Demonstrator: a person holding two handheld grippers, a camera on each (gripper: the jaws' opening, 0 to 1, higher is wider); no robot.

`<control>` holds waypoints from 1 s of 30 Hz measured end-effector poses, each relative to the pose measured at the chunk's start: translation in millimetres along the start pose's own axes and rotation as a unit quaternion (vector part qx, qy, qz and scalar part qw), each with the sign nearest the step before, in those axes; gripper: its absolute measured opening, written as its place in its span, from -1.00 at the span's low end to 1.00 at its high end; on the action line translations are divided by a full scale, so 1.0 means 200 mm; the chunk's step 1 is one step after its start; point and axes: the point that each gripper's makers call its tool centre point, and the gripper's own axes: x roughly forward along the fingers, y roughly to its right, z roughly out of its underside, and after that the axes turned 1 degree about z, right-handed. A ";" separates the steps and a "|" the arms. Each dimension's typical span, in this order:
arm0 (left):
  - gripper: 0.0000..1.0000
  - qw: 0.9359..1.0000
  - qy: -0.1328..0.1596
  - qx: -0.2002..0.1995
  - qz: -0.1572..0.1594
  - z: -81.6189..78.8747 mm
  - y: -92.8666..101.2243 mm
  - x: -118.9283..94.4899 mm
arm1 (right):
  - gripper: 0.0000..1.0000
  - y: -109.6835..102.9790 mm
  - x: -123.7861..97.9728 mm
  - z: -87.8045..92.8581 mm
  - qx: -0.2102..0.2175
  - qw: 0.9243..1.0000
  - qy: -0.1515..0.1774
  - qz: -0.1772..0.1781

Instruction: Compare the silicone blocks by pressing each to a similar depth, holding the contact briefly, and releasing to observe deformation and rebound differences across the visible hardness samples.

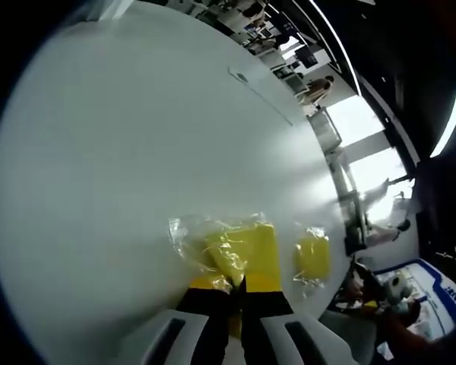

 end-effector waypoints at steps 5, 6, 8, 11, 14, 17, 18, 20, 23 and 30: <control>-0.98 0.998 0.026 0.041 0.029 -0.03 0.05 -0.02 | 0.93 0.01 0.00 -0.01 -0.001 1.000 -0.001 -0.001; -0.98 0.999 0.022 0.034 0.022 -0.02 0.04 -0.03 | 0.93 0.01 0.00 -0.01 -0.001 1.000 -0.001 -0.001; -0.98 0.997 0.040 0.053 0.036 -0.06 0.07 -0.04 | 0.93 0.00 0.00 -0.02 0.000 1.000 0.000 -0.002; -0.99 0.994 0.072 0.069 0.054 -0.11 0.10 -0.07 | 0.93 0.00 0.00 -0.03 -0.001 1.000 0.001 -0.004; -0.98 0.986 0.105 0.107 0.073 -0.17 0.18 -0.12 | 0.93 -0.02 0.01 -0.05 -0.002 1.000 0.003 -0.010; -0.98 0.977 0.146 0.122 0.096 -0.24 0.26 -0.18 | 0.93 -0.04 0.01 -0.09 -0.001 1.000 0.005 -0.018; -0.98 0.976 0.152 0.122 0.098 -0.26 0.28 -0.20 | 0.93 -0.04 0.01 -0.10 0.000 1.000 0.007 -0.019; -0.98 0.972 0.163 0.139 0.098 -0.28 0.31 -0.24 | 0.93 -0.05 0.01 -0.13 -0.002 1.000 0.012 -0.019; -0.98 0.966 0.177 0.157 0.104 -0.31 0.37 -0.29 | 0.93 -0.06 0.01 -0.19 -0.001 0.999 0.024 -0.025; -0.98 0.946 0.215 0.214 0.113 -0.39 0.52 -0.45 | 0.93 -0.10 0.00 -0.31 -0.005 0.998 0.046 -0.040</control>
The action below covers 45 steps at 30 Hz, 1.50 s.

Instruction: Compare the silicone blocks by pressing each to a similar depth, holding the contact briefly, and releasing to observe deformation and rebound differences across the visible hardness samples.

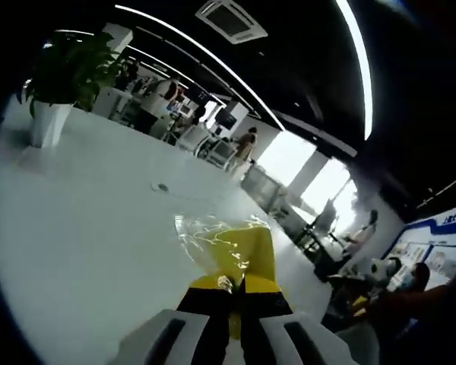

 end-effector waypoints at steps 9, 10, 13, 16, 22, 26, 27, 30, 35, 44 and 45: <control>-0.98 0.994 0.019 0.107 -0.013 -0.11 0.15 -0.10 | 0.93 -0.01 0.00 -0.08 -0.004 1.000 0.016 -0.008; -0.98 0.994 0.019 0.105 -0.012 -0.12 0.17 -0.10 | 0.93 -0.01 0.00 -0.08 -0.006 1.000 0.016 -0.009; -0.98 0.992 0.028 0.119 -0.011 -0.14 0.21 -0.13 | 0.93 -0.03 0.00 -0.10 -0.012 1.000 0.017 -0.015; -0.98 0.990 0.038 0.136 -0.009 -0.17 0.25 -0.15 | 0.93 -0.05 0.00 -0.13 -0.020 0.999 0.028 -0.023; -0.98 0.988 0.051 0.147 -0.002 -0.23 0.31 -0.18 | 0.93 -0.08 -0.01 -0.20 -0.032 0.998 0.041 -0.031; -0.98 0.986 0.054 0.157 0.006 -0.25 0.36 -0.19 | 0.93 -0.11 -0.03 -0.27 -0.042 0.997 0.053 -0.038; -0.98 0.986 0.055 0.158 0.010 -0.26 0.37 -0.20 | 0.93 -0.13 -0.03 -0.30 -0.042 0.996 0.061 -0.044; -0.98 0.985 0.061 0.159 0.015 -0.27 0.40 -0.21 | 0.93 -0.14 -0.03 -0.34 -0.041 0.995 0.070 -0.049; -0.98 0.984 0.063 0.166 0.024 -0.26 0.46 -0.21 | 0.93 -0.22 -0.03 -0.47 -0.064 0.992 0.090 -0.066; -0.97 0.983 0.060 0.168 0.035 -0.22 0.56 -0.22 | 0.70 -0.36 0.00 -0.60 -0.091 0.985 0.098 -0.111; -0.97 0.983 0.061 0.168 0.036 -0.21 0.57 -0.22 | 0.72 -0.37 0.01 -0.61 -0.093 0.984 0.099 -0.112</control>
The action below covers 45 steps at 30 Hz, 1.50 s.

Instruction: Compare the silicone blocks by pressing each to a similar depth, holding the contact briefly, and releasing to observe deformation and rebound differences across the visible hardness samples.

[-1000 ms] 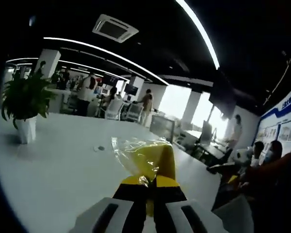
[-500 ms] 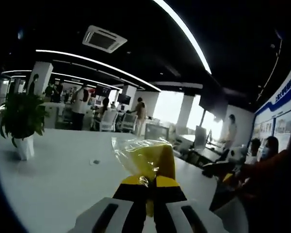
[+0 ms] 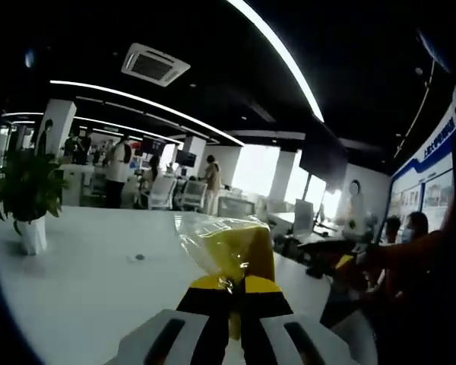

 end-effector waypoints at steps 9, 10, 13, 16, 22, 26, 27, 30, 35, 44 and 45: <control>-0.97 1.000 0.003 0.005 0.019 -0.01 0.09 0.05 | 0.71 -0.13 0.10 -0.13 -0.038 0.998 0.019 -0.039; -0.97 1.000 0.002 0.005 0.022 -0.01 0.11 0.06 | 0.71 -0.14 0.11 -0.15 -0.038 0.998 0.025 -0.042; -0.97 1.000 0.002 0.005 0.026 -0.01 0.14 0.07 | 0.65 -0.16 0.12 -0.20 -0.031 0.998 0.036 -0.051; -0.97 0.999 0.003 0.002 0.033 0.00 0.17 0.07 | 0.58 -0.18 0.13 -0.24 -0.029 0.997 0.042 -0.059; -0.97 0.999 -0.004 0.007 0.038 0.03 0.21 0.06 | 0.47 -0.29 0.21 -0.28 -0.019 0.993 0.037 -0.106; -0.97 0.999 -0.003 0.014 0.046 0.03 0.25 0.04 | 0.39 -0.37 0.27 -0.30 -0.022 0.990 0.034 -0.133; -0.97 0.999 -0.004 0.015 0.047 0.03 0.25 0.05 | 0.37 -0.38 0.28 -0.30 -0.018 0.990 0.035 -0.137; -0.97 0.999 0.001 0.012 0.047 0.04 0.25 0.05 | 0.35 -0.42 0.30 -0.32 -0.010 0.988 0.041 -0.148; -0.97 0.998 0.017 -0.008 0.054 0.01 0.27 0.05 | 0.23 -0.48 0.30 -0.35 0.006 0.985 0.049 -0.165; -0.98 0.997 0.008 -0.006 0.073 0.02 0.36 0.05 | -0.04 -0.59 0.38 -0.33 0.028 0.977 0.038 -0.208; -0.98 0.997 0.009 -0.005 0.074 0.02 0.36 0.05 | -0.08 -0.61 0.40 -0.32 0.028 0.977 0.037 -0.210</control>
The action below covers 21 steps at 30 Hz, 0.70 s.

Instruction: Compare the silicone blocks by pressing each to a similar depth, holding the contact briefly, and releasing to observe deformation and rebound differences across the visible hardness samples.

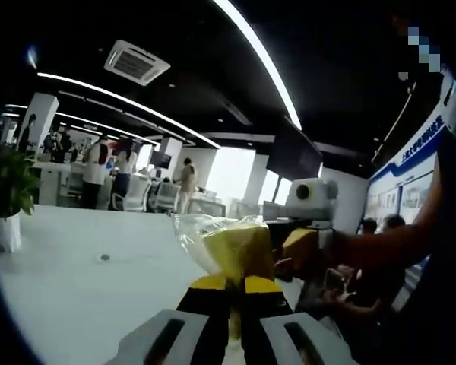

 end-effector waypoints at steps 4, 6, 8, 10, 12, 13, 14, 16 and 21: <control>-0.97 1.000 0.000 0.001 0.001 0.00 0.01 0.00 | -0.20 -0.03 0.03 0.01 0.000 1.000 -0.003 -0.008; -0.97 1.000 -0.001 0.002 0.003 0.00 0.02 -0.01 | -0.30 -0.02 0.04 0.00 0.007 1.000 0.002 -0.011; -0.97 1.000 0.000 0.002 0.005 0.00 0.02 -0.01 | -0.35 -0.02 0.04 -0.01 0.014 1.000 0.003 -0.012; -0.97 1.000 0.001 0.003 0.005 0.00 0.01 -0.02 | -0.37 -0.02 0.04 -0.01 0.022 1.000 0.005 -0.018; -0.97 1.000 0.002 0.001 0.005 -0.01 0.01 -0.02 | -0.40 -0.02 0.05 -0.02 0.026 0.999 0.003 -0.023; -0.97 1.000 0.002 0.001 0.005 -0.01 0.01 -0.02 | -0.41 -0.03 0.05 -0.01 0.027 0.999 0.002 -0.025; -0.97 1.000 0.002 0.000 0.006 -0.01 0.01 -0.02 | -0.43 -0.03 0.05 -0.01 0.036 0.999 -0.002 -0.030; -0.97 1.000 0.002 0.001 0.006 -0.01 0.01 -0.02 | -0.50 -0.03 0.06 -0.01 0.040 0.999 -0.005 -0.034; -0.97 1.000 0.002 -0.001 0.006 -0.01 0.00 -0.01 | -0.71 -0.06 0.06 -0.01 -0.001 0.999 -0.009 -0.044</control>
